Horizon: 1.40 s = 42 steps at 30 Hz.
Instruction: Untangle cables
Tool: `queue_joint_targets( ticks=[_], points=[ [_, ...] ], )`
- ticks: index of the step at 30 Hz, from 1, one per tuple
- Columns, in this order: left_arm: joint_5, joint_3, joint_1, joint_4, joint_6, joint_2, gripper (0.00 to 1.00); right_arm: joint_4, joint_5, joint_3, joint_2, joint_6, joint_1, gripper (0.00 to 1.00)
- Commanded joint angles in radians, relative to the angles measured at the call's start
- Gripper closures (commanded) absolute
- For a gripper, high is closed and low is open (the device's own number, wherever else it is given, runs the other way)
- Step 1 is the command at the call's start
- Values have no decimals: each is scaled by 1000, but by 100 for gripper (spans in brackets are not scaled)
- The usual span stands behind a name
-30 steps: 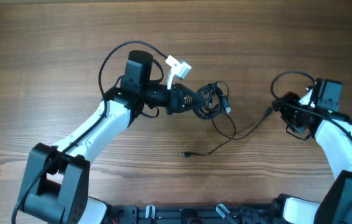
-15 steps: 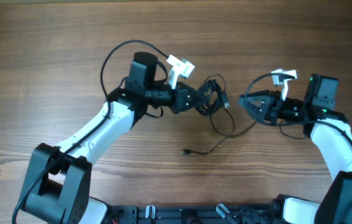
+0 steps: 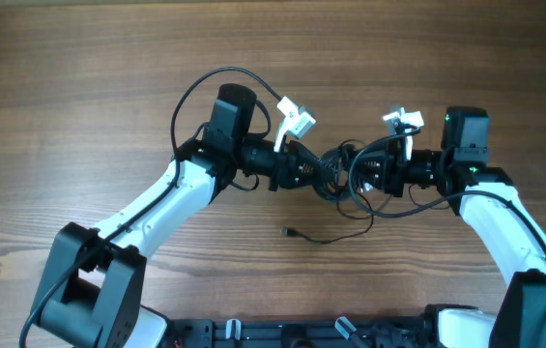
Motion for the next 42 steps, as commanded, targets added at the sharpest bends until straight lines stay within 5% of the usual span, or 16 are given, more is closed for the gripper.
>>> queue_joint_targets(
  ticks=[1, 2, 3, 4, 8, 14, 18, 23, 26, 29, 35, 39, 42],
  points=[
    [-100, 6, -3, -10, 26, -19, 62, 8, 102, 4, 6, 145, -3, 96],
    [-141, 6, -3, -18, 18, -19, 16, 7, 169, 4, 6, 223, -3, 96],
    [-207, 6, -3, -28, -18, -19, 0, 3, 307, 4, 6, 379, -3, 96],
    [-269, 6, -3, -27, -61, -19, 0, 3, 403, 4, 6, 514, -3, 96],
    [-552, 6, -14, -27, -320, -19, 0, 34, 459, 4, 6, 773, -2, 96],
    [-872, 6, -119, -26, -645, -18, 1, 37, 459, 4, 6, 787, 20, 96],
    [-1027, 6, -176, -27, -735, -18, 26, 70, 460, 4, 6, 753, 75, 96],
    [-1029, 6, -155, -31, -734, -18, 27, 117, 462, 4, 6, 659, 78, 95],
    [-1007, 7, -151, -62, -735, -18, 28, 112, 684, 4, 6, 626, 78, 96],
    [-946, 7, -122, -67, -856, -18, 25, 134, 729, 4, 6, 610, 78, 96],
    [-722, 7, -47, -48, -1082, -18, 40, 138, 755, 4, 6, 582, 78, 96],
    [-694, 7, -63, -42, -1271, -18, 67, 137, 715, 4, 6, 598, 78, 96],
    [-699, 6, -82, -11, -1345, -16, 55, 137, 692, 4, 6, 598, 78, 96]
  ],
)
